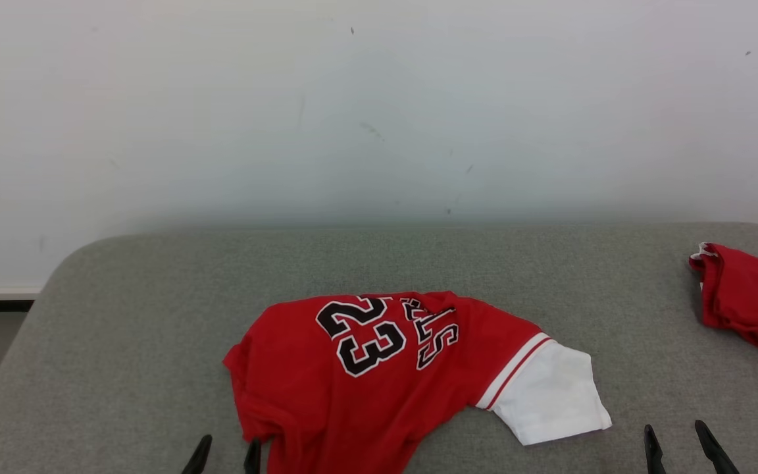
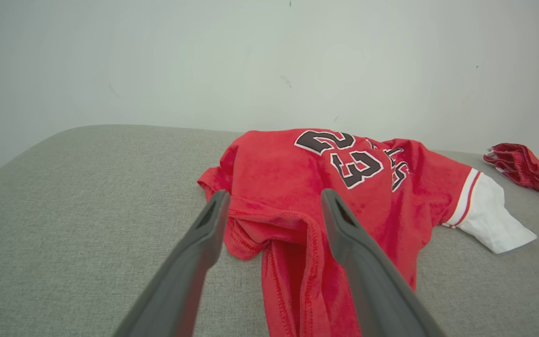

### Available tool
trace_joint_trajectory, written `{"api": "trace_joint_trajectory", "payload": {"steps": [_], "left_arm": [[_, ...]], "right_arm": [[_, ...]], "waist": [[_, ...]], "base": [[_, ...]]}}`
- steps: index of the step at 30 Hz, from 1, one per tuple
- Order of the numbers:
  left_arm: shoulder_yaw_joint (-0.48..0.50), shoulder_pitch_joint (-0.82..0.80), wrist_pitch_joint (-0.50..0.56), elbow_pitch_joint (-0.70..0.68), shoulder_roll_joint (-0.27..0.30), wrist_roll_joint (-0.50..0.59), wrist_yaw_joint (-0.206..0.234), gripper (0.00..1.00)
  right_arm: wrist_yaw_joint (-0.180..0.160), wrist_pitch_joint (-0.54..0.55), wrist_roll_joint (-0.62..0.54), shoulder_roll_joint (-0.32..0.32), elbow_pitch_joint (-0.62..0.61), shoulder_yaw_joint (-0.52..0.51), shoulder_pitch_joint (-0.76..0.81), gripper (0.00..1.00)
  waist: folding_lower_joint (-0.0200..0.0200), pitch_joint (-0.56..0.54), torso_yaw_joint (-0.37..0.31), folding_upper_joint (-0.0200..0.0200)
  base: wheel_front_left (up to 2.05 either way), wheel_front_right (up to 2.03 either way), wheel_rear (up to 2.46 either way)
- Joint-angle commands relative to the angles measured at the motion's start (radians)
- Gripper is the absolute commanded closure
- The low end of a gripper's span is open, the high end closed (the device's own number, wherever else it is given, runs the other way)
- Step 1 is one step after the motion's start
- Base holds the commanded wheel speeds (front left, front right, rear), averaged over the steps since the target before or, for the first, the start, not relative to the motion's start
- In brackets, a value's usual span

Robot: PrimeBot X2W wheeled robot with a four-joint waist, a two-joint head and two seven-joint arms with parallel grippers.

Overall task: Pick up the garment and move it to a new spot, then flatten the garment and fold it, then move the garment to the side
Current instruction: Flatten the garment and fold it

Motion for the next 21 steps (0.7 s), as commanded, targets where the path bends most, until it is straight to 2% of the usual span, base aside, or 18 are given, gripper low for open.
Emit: {"api": "trace_joint_trajectory", "payload": {"steps": [1,15,21], "left_arm": [[0.006,0.007,0.0,0.005,-0.002,0.018,-0.004,0.0],[0.011,0.003,0.0,0.024,-0.014,0.034,-0.021,0.0],[-0.087,0.016,0.0,0.055,0.01,0.056,-0.025,0.0]], "right_arm": [[-0.003,-0.003,0.01,0.0,0.004,-0.001,0.002,0.0],[-0.003,-0.003,0.014,0.0,0.001,-0.006,0.002,0.0],[-0.003,-0.003,0.01,-0.002,0.003,-0.008,-0.006,0.0]], "waist": [[0.0,0.0,0.0,0.0],[0.0,0.004,0.01,0.0],[0.0,0.002,0.012,0.0]], "base": [[0.0,0.0,0.0],[0.0,0.0,0.0],[0.0,0.0,0.0]]}}
